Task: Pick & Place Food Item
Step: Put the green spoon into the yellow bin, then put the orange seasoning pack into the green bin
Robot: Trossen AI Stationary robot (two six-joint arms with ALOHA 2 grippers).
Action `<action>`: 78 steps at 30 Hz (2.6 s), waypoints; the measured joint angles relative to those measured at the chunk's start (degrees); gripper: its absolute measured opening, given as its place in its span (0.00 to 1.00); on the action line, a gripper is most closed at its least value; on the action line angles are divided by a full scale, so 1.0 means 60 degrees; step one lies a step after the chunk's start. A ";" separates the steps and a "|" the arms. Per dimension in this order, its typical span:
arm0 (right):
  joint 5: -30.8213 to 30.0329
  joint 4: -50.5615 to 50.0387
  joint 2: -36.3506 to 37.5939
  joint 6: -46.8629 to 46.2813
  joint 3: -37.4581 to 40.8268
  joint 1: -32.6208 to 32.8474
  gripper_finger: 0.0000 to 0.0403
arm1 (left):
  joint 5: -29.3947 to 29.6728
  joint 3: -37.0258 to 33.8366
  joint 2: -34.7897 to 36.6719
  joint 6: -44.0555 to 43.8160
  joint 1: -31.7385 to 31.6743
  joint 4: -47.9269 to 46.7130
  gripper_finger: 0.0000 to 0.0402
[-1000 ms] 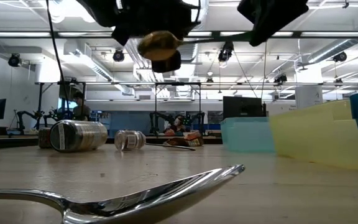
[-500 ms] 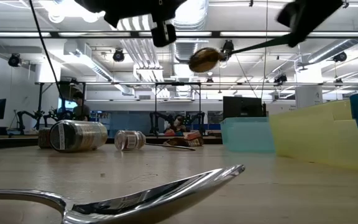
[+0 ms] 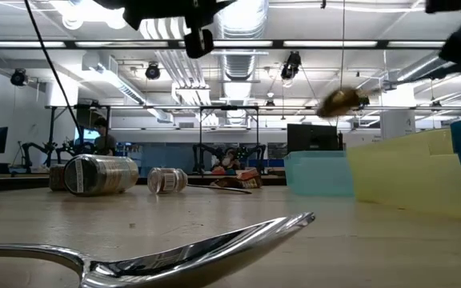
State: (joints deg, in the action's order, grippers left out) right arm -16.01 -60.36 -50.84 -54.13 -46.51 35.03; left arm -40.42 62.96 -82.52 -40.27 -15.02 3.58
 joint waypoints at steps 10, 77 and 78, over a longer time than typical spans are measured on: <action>0.0025 -0.0576 0.0539 -0.1988 0.0701 0.2005 0.02 | -0.0004 -0.0004 0.0537 0.0484 -0.0313 -0.0424 0.25; -0.0542 0.3362 0.0545 -0.6915 0.4288 0.3073 0.54 | 0.1395 -0.0062 0.0685 -0.0690 -0.0395 -0.1184 0.24; -0.0542 0.3357 0.0538 -0.6912 0.4269 0.3073 0.54 | 0.1522 -0.0062 0.0685 -0.0748 -0.0390 -0.1283 0.24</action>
State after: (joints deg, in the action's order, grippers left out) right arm -19.27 -40.21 -47.61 -95.60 -20.90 53.47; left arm -31.30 62.59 -78.41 -44.76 -17.36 -4.12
